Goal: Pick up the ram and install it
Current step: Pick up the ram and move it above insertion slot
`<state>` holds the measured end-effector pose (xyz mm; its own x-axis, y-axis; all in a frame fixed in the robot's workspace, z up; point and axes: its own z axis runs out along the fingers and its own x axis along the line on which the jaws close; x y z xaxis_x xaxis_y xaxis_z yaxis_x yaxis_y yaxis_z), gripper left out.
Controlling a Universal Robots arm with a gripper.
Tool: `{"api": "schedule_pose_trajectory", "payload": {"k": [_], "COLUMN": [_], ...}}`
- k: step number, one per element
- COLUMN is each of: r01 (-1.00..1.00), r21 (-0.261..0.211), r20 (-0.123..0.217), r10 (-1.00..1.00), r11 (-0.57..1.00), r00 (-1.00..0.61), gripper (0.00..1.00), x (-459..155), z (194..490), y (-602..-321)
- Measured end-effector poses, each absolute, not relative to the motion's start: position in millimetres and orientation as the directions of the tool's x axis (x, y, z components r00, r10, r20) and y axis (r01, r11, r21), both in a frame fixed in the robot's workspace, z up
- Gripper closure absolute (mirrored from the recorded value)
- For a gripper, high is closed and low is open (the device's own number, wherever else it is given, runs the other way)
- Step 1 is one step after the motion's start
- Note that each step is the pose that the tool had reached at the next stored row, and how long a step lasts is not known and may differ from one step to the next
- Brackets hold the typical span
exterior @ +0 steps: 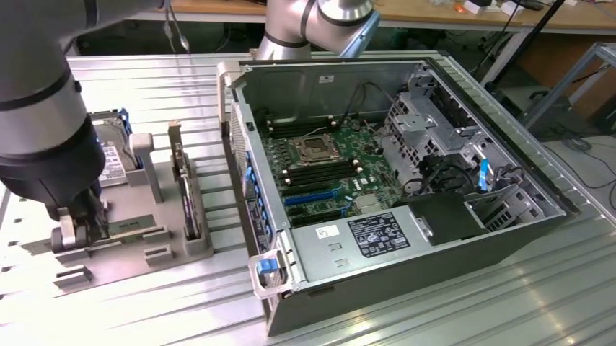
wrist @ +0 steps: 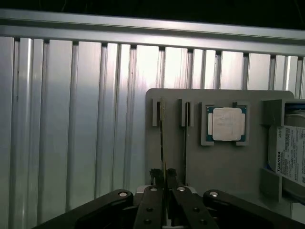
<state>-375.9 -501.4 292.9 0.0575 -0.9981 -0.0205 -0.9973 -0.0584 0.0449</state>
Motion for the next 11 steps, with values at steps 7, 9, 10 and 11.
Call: {"api": "schedule_pose_trajectory", "payload": {"k": [7, 9, 10, 11], "r01": [-0.998, -0.998, -0.998, -0.998], "r21": [0.047, 0.047, 0.047, 0.048], "r20": [-0.018, -0.016, -0.015, -0.014], "r10": [-0.999, -0.999, -0.999, -0.999], "r11": [-0.050, -0.046, -0.045, -0.044], "r00": [0.049, 0.046, 0.044, 0.044], "gripper": [0.86, 0.86, 0.86, 0.86], "x": [-375.4, -375.4, -375.4, -375.4], "z": [351.5, 371.6, 380.8, 387.4], "y": [-499.3, -498.0, -497.7, -497.5]}}
